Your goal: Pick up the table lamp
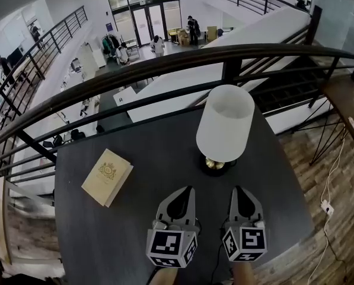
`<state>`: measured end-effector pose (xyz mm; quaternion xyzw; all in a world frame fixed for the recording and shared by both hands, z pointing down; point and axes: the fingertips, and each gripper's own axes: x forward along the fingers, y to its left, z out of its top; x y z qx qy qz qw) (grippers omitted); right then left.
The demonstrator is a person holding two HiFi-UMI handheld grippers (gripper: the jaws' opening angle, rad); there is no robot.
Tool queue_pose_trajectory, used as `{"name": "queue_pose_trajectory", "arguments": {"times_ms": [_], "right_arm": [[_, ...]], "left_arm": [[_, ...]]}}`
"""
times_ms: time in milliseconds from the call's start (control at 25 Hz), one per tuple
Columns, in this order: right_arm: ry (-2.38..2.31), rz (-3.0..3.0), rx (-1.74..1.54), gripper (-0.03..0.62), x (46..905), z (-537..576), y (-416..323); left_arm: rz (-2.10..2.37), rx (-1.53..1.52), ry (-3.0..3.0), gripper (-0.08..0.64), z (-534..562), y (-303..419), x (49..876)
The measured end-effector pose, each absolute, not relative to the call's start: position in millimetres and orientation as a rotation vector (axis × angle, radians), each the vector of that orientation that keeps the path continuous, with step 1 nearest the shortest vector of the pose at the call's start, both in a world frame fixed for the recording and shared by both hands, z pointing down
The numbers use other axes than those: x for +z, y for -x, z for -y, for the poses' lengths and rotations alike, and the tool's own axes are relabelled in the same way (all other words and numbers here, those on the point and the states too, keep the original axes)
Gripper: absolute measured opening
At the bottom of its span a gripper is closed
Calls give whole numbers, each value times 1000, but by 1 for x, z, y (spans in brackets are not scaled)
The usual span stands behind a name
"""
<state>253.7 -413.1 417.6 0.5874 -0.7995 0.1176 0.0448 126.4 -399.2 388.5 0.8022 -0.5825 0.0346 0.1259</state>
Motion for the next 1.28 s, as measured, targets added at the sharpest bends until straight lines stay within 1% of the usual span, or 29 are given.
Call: {"name": "queue_pose_trajectory", "arguments": {"times_ms": [480,680,880,1280], "right_arm": [[-1718,2469,325,-8,430,445,-242],[-1711,2454,317,-9,437,460,-239],[-1723,2435,327,-8,445,474,-239],[-1700,2414,331,-9,466,494,-238]], "left_arm": [[1570,87,-2366,20,436,-134,401],[1487,-42,-2298,19,449,-135,406],[1429,-57,-2278,20,456,-141,419],[1244,-269,-2221,20,474,-143,421]]}}
